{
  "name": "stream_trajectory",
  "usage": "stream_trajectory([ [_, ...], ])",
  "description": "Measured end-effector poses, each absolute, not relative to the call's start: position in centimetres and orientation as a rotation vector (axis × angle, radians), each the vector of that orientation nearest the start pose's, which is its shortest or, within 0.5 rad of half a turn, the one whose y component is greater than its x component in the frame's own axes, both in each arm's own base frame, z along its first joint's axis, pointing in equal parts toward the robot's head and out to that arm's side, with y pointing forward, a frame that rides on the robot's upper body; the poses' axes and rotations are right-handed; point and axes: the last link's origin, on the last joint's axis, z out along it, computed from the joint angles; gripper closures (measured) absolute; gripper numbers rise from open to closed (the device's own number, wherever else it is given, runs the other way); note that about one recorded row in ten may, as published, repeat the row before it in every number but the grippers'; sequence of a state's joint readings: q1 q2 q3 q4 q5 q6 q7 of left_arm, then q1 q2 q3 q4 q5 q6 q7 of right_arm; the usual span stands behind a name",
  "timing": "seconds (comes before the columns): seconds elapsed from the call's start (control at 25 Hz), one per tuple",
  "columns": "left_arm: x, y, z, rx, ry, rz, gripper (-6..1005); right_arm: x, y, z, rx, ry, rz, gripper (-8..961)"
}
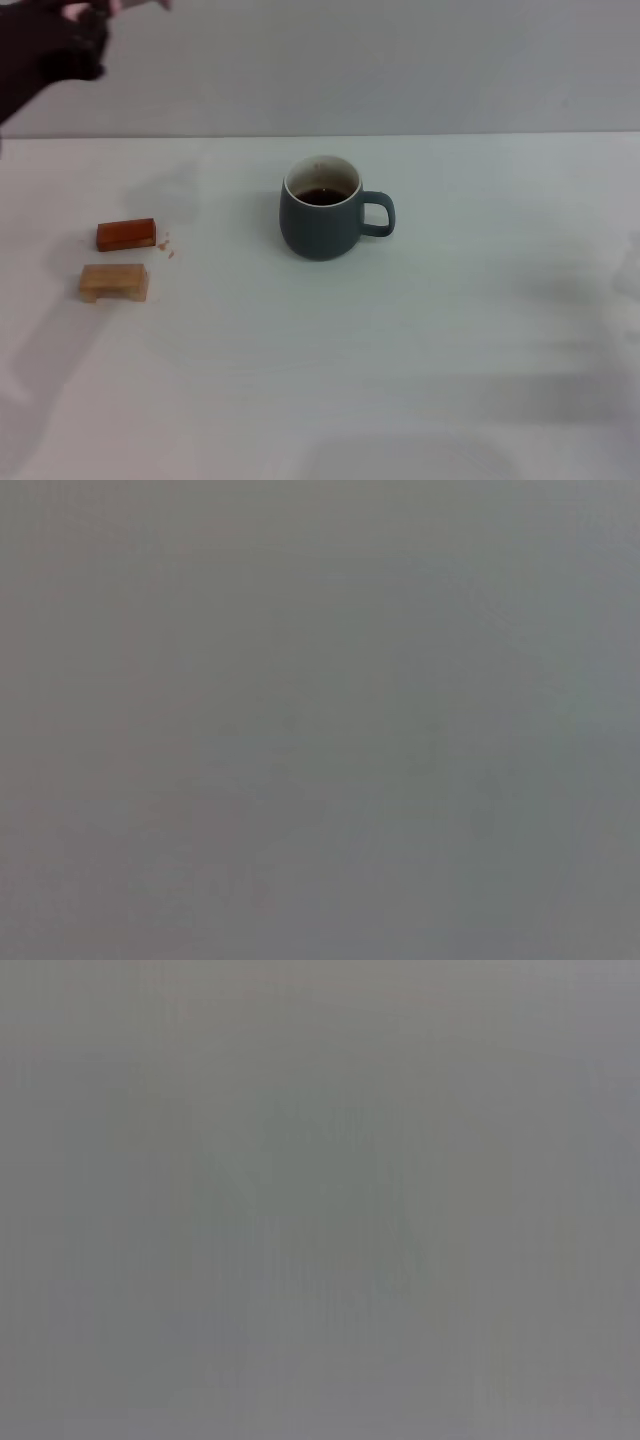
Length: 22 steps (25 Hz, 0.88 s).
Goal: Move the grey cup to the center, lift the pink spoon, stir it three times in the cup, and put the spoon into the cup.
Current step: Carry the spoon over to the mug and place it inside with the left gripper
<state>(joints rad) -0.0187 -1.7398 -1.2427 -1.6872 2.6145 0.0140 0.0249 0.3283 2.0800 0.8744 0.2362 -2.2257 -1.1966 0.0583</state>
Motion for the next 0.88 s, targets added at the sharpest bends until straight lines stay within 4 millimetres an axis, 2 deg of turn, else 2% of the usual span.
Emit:
stream_trajectory([
  [0.2,-20.6,34.3,10.7,-1.765,-0.578,-0.645,851,34.7,30.4,-0.7,-1.476,0.567,0.656,955],
  [0.36,-21.3,34.5,10.6,-1.796,-0.597,-0.561,851,34.7,30.5,-0.7,-1.472,0.569,0.655,955],
  [0.48,-21.0,34.7,10.5,-1.822,-0.576,-0.518,851,34.6,30.7,-0.7,-1.472,0.567,0.658,955],
  [0.68,-19.2,34.8,9.6,-1.934,-0.525,-0.395,852,34.3,31.0,-0.7,-1.476,0.561,0.665,955],
  [0.88,-17.8,35.0,9.0,-2.034,-0.495,-0.378,852,34.1,31.3,-0.7,-1.479,0.556,0.668,954],
])
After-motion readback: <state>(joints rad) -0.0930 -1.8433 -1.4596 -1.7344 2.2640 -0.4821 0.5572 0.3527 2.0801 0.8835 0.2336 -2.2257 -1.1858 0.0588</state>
